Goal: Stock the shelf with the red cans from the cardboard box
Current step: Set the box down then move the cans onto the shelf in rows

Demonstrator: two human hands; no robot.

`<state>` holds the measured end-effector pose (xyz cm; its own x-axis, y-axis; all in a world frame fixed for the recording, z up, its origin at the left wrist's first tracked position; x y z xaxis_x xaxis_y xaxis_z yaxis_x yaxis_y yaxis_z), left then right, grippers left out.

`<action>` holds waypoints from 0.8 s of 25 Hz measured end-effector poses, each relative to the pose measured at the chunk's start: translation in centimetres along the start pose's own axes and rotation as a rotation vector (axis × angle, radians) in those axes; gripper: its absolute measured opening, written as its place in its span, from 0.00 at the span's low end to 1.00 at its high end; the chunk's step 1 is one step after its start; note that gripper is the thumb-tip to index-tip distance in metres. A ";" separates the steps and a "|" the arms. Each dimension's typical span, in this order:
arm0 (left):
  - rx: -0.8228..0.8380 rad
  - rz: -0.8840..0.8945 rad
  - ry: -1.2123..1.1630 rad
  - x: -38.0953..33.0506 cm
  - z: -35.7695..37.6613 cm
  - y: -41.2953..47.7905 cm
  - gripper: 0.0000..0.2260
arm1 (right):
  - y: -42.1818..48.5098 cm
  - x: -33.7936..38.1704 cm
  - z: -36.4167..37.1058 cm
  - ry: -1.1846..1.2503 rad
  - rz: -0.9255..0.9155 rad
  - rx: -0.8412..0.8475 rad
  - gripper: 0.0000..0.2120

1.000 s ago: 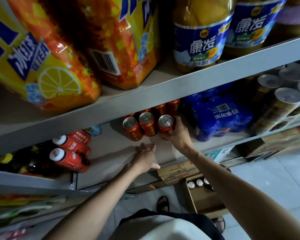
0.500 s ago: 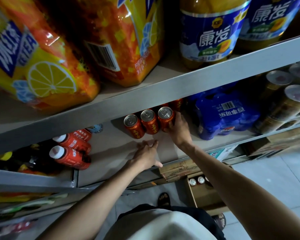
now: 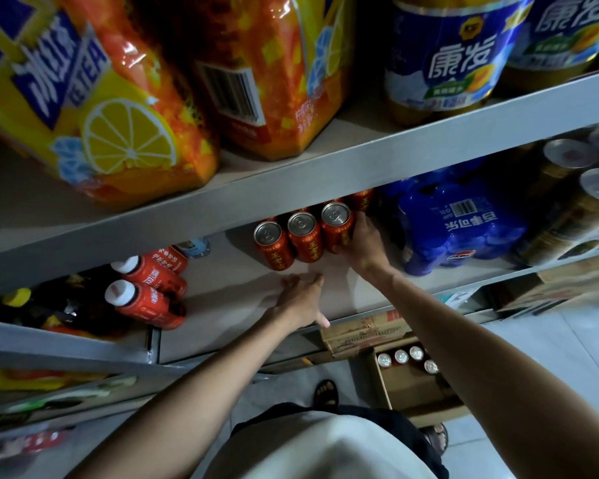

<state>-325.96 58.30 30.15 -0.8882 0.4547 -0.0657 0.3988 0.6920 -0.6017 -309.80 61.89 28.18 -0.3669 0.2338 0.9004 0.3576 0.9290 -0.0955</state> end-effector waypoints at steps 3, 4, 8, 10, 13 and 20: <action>0.011 -0.009 -0.042 0.6 0.3 0.2 0.47 | -0.9 0.6 -0.3 0.051 0.042 0.034 0.34; 0.030 -0.030 -0.084 0.7 0.6 0.2 0.47 | -1.8 0.8 -0.7 0.059 0.033 0.021 0.31; -0.217 0.008 -0.210 -1.0 1.4 -1.1 0.39 | -7.5 -1.0 -3.4 0.030 0.031 -0.110 0.13; -0.541 0.238 -0.211 -3.7 2.2 -3.2 0.28 | -11.6 -3.8 -5.5 0.074 0.111 -0.175 0.11; -0.632 0.557 -0.273 -9.6 4.4 -5.4 0.19 | -18.1 -10.2 -9.4 0.242 0.397 -0.349 0.08; 0.427 0.213 -0.558 -18.1 12.7 -3.9 0.08 | -28.5 -21.8 -15.6 0.608 0.889 -0.481 0.06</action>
<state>-314.36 40.24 23.54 -0.8307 0.1236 -0.5429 0.5534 0.2897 -0.7809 -298.57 25.80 17.87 0.5976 0.4488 0.6644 0.6154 0.2745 -0.7389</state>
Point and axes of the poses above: each hand's wrist, its own y-axis towards the middle knuckle, its own z-axis out of the palm, x = y × z, the point moved 3 cm from there along y, towards the middle knuckle, and after that the axes turned 5 degrees about y, right-handed, at the moved point
